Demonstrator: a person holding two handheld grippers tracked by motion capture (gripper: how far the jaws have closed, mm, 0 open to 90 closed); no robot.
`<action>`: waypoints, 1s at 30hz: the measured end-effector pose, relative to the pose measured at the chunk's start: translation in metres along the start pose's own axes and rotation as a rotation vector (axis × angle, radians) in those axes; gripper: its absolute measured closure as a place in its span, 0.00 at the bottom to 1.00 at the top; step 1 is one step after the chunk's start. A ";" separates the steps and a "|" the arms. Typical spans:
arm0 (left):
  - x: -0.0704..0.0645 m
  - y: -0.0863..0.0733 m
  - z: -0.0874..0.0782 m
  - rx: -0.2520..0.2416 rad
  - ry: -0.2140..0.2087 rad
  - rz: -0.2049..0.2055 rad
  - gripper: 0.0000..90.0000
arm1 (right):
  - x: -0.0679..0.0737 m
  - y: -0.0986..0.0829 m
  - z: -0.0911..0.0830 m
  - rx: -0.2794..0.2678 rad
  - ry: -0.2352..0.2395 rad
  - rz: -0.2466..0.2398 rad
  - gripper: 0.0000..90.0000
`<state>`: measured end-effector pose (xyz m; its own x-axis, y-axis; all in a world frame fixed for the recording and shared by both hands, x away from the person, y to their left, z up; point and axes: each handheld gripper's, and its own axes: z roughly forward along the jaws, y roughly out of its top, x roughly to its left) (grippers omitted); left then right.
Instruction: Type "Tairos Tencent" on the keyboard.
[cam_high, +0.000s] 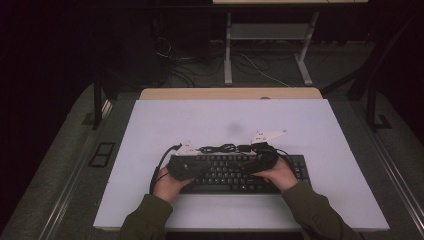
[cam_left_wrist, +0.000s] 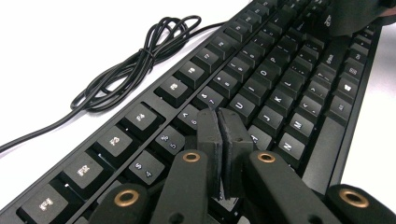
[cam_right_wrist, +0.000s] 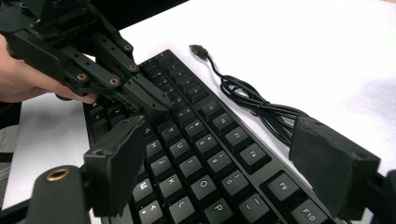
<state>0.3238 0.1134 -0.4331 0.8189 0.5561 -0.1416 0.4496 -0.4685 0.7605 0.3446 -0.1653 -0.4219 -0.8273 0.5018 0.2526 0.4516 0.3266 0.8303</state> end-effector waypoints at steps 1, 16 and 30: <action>0.000 0.000 0.000 -0.007 -0.001 0.001 0.95 | 0.000 0.000 -0.001 0.000 0.000 0.000 0.21; 0.000 0.000 -0.013 -0.061 -0.010 -0.015 0.64 | -0.003 -0.002 -0.007 -0.005 -0.018 -0.007 0.21; 0.004 -0.011 -0.035 -0.136 0.007 -0.012 0.28 | -0.007 -0.013 -0.033 -0.029 -0.017 -0.006 0.19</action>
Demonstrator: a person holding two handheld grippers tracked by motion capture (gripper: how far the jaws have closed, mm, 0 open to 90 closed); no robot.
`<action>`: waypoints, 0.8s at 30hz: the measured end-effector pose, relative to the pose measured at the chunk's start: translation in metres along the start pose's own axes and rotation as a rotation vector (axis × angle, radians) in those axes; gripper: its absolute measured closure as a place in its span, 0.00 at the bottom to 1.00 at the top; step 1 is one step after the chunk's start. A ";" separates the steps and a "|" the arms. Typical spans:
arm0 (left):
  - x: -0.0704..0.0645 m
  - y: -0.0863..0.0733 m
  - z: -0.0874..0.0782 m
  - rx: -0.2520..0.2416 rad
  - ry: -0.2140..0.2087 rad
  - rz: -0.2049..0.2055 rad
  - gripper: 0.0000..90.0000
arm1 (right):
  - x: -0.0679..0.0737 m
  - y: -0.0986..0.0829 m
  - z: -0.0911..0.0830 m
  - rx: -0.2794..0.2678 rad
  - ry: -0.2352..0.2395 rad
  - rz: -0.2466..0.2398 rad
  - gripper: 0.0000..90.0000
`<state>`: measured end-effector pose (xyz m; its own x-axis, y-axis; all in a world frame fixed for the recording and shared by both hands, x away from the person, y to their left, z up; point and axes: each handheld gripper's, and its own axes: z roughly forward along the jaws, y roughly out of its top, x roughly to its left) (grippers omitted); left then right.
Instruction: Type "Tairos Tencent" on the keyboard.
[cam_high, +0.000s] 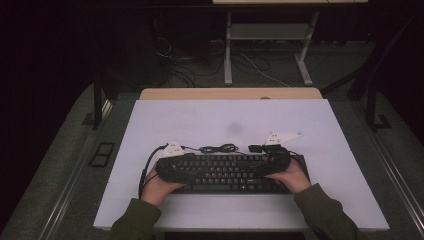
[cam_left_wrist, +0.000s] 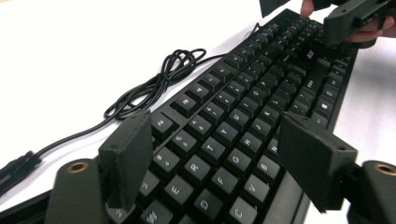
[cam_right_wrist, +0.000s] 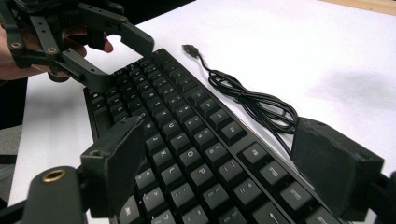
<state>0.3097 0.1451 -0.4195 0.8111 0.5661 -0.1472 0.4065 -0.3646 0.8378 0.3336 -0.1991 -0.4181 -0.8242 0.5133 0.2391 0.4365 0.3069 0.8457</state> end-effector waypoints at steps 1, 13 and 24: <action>0.000 0.000 -0.002 -0.003 -0.001 -0.002 0.27 | 0.000 -0.001 -0.002 -0.003 -0.002 0.001 0.19; -0.001 -0.006 -0.019 -0.018 -0.015 -0.006 0.16 | -0.003 -0.014 -0.026 -0.023 -0.030 0.007 0.19; 0.001 -0.014 -0.035 -0.034 0.031 -0.018 0.10 | -0.005 -0.027 -0.049 -0.028 -0.058 0.018 0.19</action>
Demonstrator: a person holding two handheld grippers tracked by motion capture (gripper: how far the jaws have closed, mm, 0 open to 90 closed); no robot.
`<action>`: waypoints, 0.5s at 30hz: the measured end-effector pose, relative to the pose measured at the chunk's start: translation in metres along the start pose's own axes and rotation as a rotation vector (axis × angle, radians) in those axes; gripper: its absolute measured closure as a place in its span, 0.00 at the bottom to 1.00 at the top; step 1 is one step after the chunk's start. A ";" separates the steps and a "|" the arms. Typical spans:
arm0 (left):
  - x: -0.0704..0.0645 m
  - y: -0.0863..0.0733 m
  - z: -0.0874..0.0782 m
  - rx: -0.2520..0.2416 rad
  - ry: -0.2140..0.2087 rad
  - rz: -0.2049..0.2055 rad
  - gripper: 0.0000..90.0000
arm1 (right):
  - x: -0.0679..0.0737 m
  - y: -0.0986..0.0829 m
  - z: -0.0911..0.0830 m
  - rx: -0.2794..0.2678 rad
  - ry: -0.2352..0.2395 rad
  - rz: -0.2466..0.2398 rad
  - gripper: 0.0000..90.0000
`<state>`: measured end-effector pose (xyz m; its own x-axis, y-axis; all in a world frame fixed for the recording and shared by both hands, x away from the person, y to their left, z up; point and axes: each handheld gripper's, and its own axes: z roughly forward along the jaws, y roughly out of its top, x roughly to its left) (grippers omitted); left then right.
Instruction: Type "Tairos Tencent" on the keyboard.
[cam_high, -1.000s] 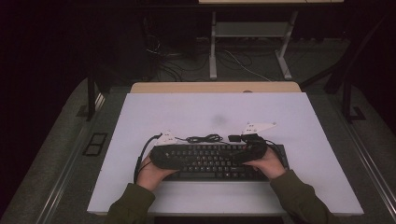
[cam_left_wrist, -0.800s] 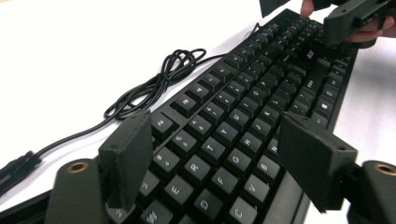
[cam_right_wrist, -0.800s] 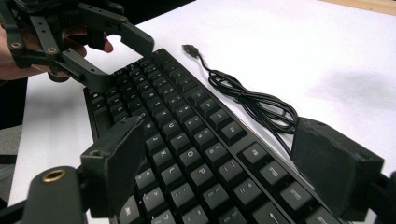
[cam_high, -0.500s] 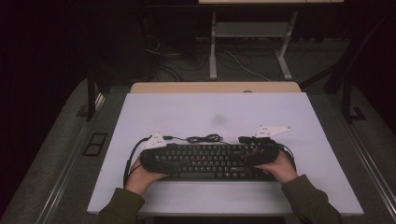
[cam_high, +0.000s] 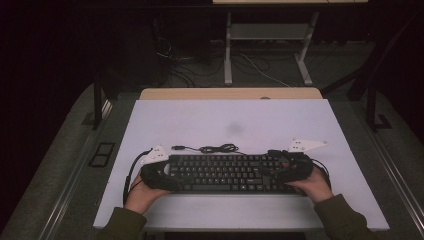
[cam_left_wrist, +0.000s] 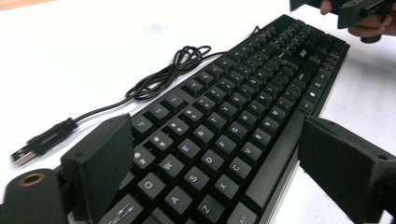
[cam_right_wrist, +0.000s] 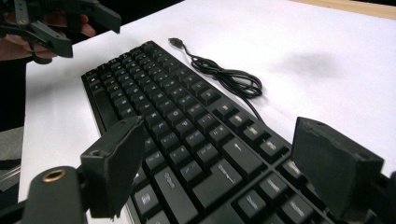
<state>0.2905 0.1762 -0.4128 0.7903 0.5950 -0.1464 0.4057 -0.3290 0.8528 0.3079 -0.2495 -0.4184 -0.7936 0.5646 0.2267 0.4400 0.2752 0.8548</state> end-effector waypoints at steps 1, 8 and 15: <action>0.000 -0.001 -0.001 0.001 0.003 -0.005 0.10 | 0.000 -0.001 -0.002 0.000 -0.004 -0.002 0.19; 0.002 -0.007 -0.006 -0.001 0.030 -0.016 0.02 | -0.003 -0.012 -0.015 0.005 -0.026 0.004 0.19; 0.001 -0.009 -0.008 -0.007 0.056 -0.020 0.00 | -0.005 -0.025 -0.028 0.008 -0.040 0.024 0.18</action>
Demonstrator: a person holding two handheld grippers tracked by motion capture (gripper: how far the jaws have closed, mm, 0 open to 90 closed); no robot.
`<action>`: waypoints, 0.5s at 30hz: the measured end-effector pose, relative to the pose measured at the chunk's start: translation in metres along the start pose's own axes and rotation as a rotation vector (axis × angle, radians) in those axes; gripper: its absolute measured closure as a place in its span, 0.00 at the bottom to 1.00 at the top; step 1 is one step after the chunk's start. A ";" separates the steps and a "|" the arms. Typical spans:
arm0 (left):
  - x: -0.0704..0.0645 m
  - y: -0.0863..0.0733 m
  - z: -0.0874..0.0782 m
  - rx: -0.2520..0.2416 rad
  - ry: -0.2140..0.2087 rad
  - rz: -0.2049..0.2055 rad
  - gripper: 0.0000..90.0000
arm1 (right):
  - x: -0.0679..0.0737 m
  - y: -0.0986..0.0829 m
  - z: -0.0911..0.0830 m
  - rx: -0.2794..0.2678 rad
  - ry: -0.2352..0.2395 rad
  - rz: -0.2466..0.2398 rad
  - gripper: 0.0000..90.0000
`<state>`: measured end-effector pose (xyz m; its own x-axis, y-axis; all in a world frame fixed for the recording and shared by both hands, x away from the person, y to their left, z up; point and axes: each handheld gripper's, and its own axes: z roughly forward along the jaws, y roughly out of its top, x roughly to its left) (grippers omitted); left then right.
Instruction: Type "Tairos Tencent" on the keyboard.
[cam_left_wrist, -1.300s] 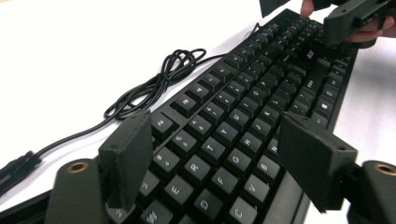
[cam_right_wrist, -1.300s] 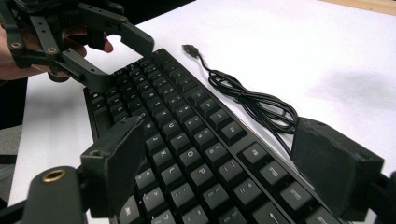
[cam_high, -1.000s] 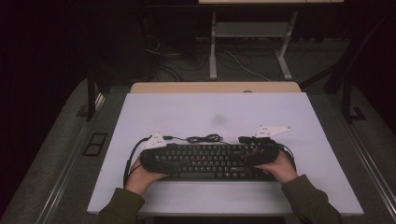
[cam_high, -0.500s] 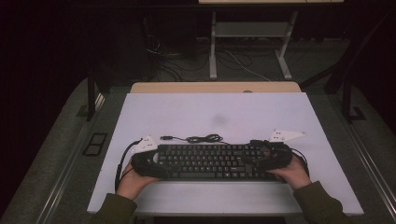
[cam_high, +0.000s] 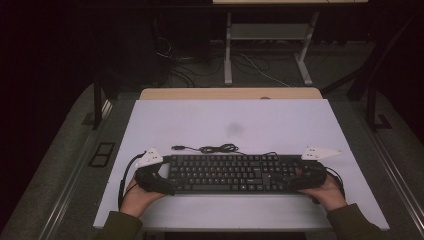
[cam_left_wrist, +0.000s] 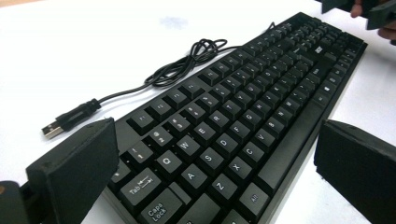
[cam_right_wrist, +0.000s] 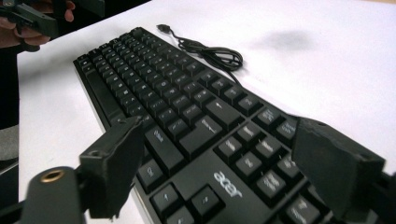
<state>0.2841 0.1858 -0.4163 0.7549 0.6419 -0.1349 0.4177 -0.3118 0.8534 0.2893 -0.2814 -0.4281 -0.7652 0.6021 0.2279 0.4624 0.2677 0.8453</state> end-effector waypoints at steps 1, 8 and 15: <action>0.000 0.000 0.000 0.003 0.002 0.000 0.00 | 0.000 -0.001 -0.001 0.002 -0.005 -0.002 0.18; 0.001 -0.003 0.001 0.019 0.001 0.002 0.00 | -0.001 -0.009 -0.009 -0.003 -0.033 -0.003 0.15; 0.001 -0.003 0.000 0.010 0.000 -0.004 0.00 | -0.005 -0.017 -0.020 -0.012 -0.066 0.005 0.14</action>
<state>0.2840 0.1875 -0.4194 0.7532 0.6431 -0.1379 0.4253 -0.3163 0.8480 0.2759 -0.3039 -0.4335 -0.7314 0.6520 0.1999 0.4603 0.2557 0.8502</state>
